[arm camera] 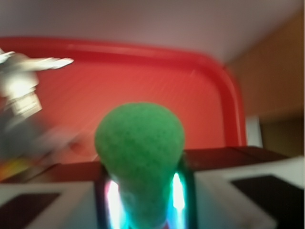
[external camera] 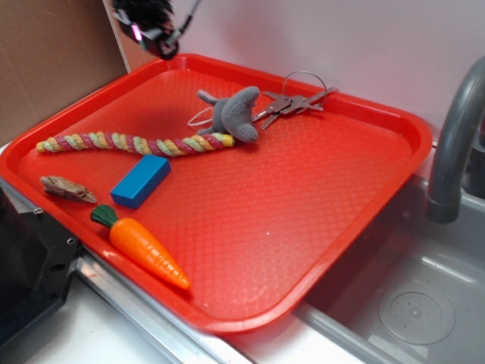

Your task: Grab the green ball.

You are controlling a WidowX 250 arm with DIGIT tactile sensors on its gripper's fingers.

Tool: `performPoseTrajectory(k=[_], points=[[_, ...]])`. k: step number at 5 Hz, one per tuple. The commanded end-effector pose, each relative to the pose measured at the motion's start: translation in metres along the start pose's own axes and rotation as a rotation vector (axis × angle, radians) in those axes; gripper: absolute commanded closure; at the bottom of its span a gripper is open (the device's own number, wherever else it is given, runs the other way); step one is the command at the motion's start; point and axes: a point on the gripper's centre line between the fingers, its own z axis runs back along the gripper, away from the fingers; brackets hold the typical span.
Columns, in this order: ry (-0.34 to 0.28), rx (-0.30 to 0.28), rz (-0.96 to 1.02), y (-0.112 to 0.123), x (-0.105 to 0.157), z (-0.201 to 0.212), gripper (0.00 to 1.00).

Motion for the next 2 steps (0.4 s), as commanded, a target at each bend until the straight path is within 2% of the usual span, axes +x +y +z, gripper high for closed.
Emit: performPoseTrajectory(k=[1, 2], points=[[0.110, -0.053, 0.110, -0.0185, -0.0071, 0.0851, 1.00], [0.144, -0.099, 0.108, -0.0093, -0.0154, 0.0882, 1.00]])
